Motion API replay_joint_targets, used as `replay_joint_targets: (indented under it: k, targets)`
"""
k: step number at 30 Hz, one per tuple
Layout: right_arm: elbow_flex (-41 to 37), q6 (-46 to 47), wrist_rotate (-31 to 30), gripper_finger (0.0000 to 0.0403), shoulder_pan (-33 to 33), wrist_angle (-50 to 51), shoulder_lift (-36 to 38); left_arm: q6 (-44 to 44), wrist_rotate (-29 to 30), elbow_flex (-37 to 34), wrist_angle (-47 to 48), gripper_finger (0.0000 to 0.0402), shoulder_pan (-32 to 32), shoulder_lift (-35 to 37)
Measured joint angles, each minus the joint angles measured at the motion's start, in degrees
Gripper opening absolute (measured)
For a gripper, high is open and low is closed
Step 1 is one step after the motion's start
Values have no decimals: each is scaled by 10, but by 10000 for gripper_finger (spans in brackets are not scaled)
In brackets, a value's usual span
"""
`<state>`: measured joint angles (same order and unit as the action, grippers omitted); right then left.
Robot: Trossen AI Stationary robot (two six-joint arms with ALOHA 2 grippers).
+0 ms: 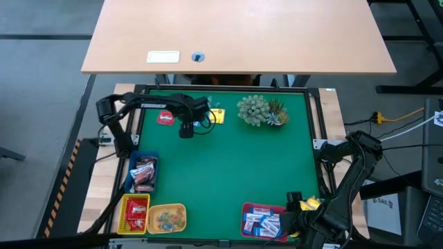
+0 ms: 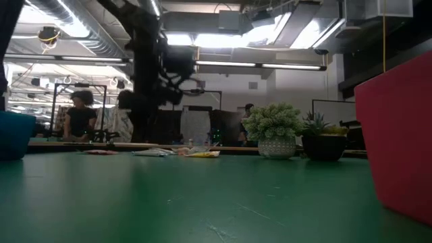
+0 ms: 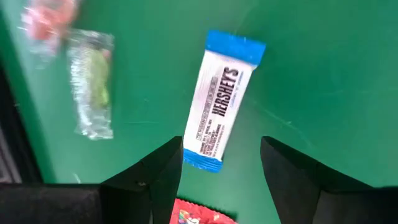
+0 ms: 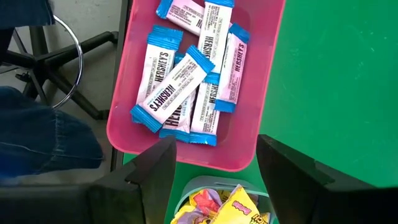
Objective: Sort candy
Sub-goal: Put the blue chocolate into the red bin
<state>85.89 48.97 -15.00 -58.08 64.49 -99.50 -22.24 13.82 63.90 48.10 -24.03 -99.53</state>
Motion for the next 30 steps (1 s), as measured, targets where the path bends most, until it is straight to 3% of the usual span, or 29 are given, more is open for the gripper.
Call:
replay_joint_targets:
  k: [13, 19, 30]
  targets:
    - [0, 0, -26, 223, 0, 0, 0, -54, 16, 0, -25, 203, -35, -48]
    - [0, 9, -26, 223, 0, -2, 0, -68, -51, 0, -37, 203, -56, -51]
    - [0, 24, -25, 223, 0, -2, 0, -69, -80, 2, -33, 200, -57, -82]
